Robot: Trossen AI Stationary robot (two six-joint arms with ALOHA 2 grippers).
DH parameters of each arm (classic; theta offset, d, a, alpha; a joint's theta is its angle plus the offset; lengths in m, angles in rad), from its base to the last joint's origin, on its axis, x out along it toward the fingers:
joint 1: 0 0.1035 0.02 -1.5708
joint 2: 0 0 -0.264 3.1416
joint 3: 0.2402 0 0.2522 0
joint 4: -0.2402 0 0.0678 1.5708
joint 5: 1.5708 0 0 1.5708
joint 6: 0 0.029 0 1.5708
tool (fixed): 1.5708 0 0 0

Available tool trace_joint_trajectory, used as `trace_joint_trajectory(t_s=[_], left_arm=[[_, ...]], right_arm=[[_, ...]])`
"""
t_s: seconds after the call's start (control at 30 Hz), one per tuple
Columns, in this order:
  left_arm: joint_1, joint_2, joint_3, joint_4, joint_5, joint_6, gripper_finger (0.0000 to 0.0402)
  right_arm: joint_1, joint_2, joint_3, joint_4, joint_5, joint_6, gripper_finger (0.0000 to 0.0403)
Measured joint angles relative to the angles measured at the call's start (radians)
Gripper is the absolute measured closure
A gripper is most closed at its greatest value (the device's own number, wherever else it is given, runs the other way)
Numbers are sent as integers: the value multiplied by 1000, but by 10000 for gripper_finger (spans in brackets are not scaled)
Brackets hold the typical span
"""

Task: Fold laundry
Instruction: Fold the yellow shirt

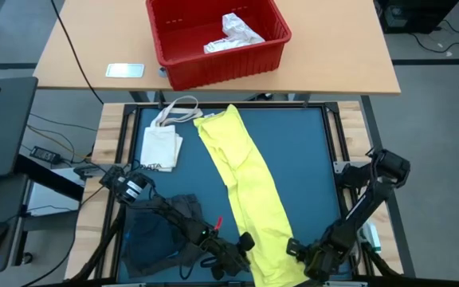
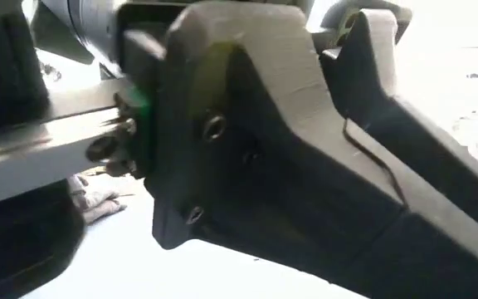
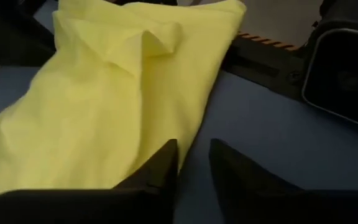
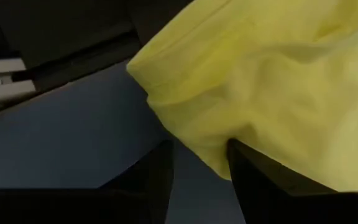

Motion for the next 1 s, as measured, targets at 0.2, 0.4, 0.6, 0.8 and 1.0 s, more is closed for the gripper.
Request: trace_joint_trajectory(t_s=[0.2, 0.4, 0.6, 0.8, 1.0], left_arm=[[16, 2, -1, 1, 3, -160, 393], [22, 10, 83, -85, -19, -267, 399], [16, -15, 283, -346, -16, -289, 400], [27, -24, 417, -664, 2, -320, 401], [43, -32, 418, -685, -23, -456, 401]], right_arm=[[-42, 18, 1, 72, -7, 125, 315], [-91, -55, -3, 69, -25, 309, 388], [-129, -214, -3, 46, -37, 419, 397], [-199, -337, -3, -30, -49, 447, 400], [-322, -337, -39, -39, -55, 489, 401]])
